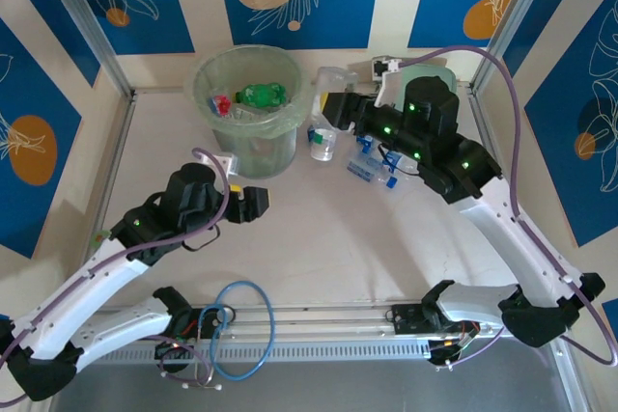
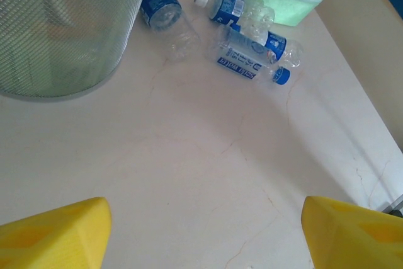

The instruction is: Put the plastic bottles in the bin

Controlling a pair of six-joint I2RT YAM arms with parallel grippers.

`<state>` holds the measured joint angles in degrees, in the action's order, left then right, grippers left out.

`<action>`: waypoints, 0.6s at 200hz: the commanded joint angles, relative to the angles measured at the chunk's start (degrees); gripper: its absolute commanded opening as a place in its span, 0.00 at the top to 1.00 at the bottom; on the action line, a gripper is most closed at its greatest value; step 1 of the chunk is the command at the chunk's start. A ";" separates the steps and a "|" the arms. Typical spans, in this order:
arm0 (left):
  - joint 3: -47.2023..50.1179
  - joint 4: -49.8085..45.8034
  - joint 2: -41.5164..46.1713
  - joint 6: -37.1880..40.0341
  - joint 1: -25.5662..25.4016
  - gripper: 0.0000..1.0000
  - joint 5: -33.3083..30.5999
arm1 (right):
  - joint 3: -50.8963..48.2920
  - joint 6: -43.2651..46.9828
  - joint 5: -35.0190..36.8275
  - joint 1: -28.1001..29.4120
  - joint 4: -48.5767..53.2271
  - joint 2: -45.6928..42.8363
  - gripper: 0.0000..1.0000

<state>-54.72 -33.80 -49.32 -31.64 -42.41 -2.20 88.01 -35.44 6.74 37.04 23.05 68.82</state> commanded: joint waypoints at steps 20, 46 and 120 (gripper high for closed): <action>1.42 2.63 -0.05 -0.55 -0.28 0.22 0.45 | 4.62 -2.62 -5.89 -1.38 -6.08 8.26 0.41; 2.59 3.40 -0.12 -0.18 -0.28 0.22 0.54 | 10.36 -4.39 -9.43 -2.96 -8.68 15.03 0.41; 3.75 4.45 -1.10 1.73 -0.26 0.22 0.61 | 31.36 -5.23 -12.79 -4.40 -4.83 35.95 0.40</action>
<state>-51.03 -31.38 -50.09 -31.40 -42.41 -2.00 113.86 -39.81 -4.03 33.10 17.41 100.49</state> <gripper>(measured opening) 0.778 0.596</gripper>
